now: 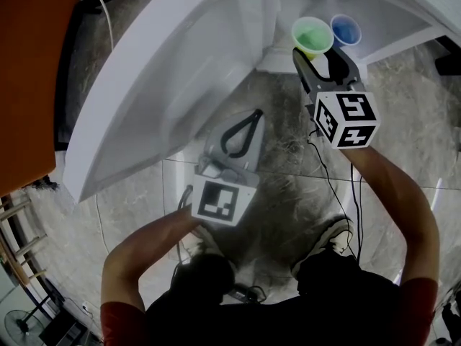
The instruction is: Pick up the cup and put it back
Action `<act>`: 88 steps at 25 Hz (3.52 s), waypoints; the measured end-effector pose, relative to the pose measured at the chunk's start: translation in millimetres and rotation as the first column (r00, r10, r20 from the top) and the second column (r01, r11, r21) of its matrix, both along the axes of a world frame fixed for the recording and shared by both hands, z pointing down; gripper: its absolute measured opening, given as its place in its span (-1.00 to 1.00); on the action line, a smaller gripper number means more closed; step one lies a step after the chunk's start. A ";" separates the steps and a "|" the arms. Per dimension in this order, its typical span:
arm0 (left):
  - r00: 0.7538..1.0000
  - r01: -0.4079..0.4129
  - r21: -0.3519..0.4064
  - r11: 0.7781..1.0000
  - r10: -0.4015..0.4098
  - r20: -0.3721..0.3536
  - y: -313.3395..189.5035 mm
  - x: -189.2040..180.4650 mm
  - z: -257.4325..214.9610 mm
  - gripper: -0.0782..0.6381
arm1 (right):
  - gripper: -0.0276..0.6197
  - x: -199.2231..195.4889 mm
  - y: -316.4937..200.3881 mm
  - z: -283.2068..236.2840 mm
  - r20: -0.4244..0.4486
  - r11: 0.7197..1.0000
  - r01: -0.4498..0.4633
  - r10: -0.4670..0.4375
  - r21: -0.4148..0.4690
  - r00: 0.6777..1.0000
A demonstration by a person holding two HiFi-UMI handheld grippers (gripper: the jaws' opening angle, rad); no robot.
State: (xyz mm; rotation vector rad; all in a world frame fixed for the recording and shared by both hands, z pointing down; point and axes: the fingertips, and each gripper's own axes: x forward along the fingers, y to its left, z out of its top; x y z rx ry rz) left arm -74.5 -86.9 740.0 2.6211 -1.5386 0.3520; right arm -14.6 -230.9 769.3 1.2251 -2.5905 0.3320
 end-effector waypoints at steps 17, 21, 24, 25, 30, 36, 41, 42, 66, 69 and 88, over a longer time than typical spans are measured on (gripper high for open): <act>0.998 -0.047 0.046 0.998 0.045 0.044 15.2 12.4 -17.8 -0.79 | -0.16 6.4 74.4 -29.8 -0.014 0.991 0.136 -0.136 0.005 0.991; 0.997 -0.056 0.058 0.997 0.053 0.051 19.2 13.1 -19.8 -0.79 | -0.16 7.2 96.2 -23.2 -0.022 0.986 0.166 -0.166 -0.023 0.986; 0.997 -0.057 0.044 0.997 0.054 0.052 22.0 13.9 -17.2 -0.79 | -0.16 9.2 115.2 -11.6 -0.040 0.980 0.189 -0.192 -0.058 0.981; 0.997 -0.056 0.040 0.998 0.054 0.050 22.3 14.2 -16.3 -0.79 | -0.16 10.1 121.6 -7.4 -0.047 0.978 0.197 -0.200 -0.069 0.979; 0.997 -0.056 0.036 0.998 0.054 0.052 21.4 14.7 -14.5 -0.79 | -0.16 10.5 151.7 7.9 -0.058 0.965 0.238 -0.245 -0.114 0.968; 0.997 -0.059 0.025 0.998 0.058 0.060 22.9 14.7 -9.4 -0.79 | -0.16 6.5 182.8 34.2 -0.059 0.941 0.266 -0.284 -0.208 0.957; 0.997 -0.056 0.005 0.998 0.055 0.059 25.4 12.3 -3.4 -0.79 | -0.16 7.7 191.3 45.5 -0.065 0.932 0.266 -0.290 -0.245 0.955; 0.997 -0.053 0.001 0.999 0.053 0.057 25.2 11.6 -2.6 -0.79 | -0.16 8.7 191.5 47.3 -0.066 0.932 0.261 -0.285 -0.252 0.956; 0.996 -0.064 -0.019 0.998 0.065 0.062 26.3 14.1 7.1 -0.79 | -0.16 11.5 185.7 56.0 -0.058 0.930 0.239 -0.265 -0.281 0.963; 0.996 -0.062 -0.027 0.998 0.063 0.059 25.6 14.0 9.6 -0.79 | -0.16 13.0 178.6 55.7 -0.063 0.933 0.232 -0.258 -0.274 0.964; 0.998 -0.060 -0.078 0.995 0.062 0.024 12.2 13.9 37.0 -0.79 | -0.16 10.4 87.6 51.2 -0.070 0.975 0.144 -0.157 -0.167 0.985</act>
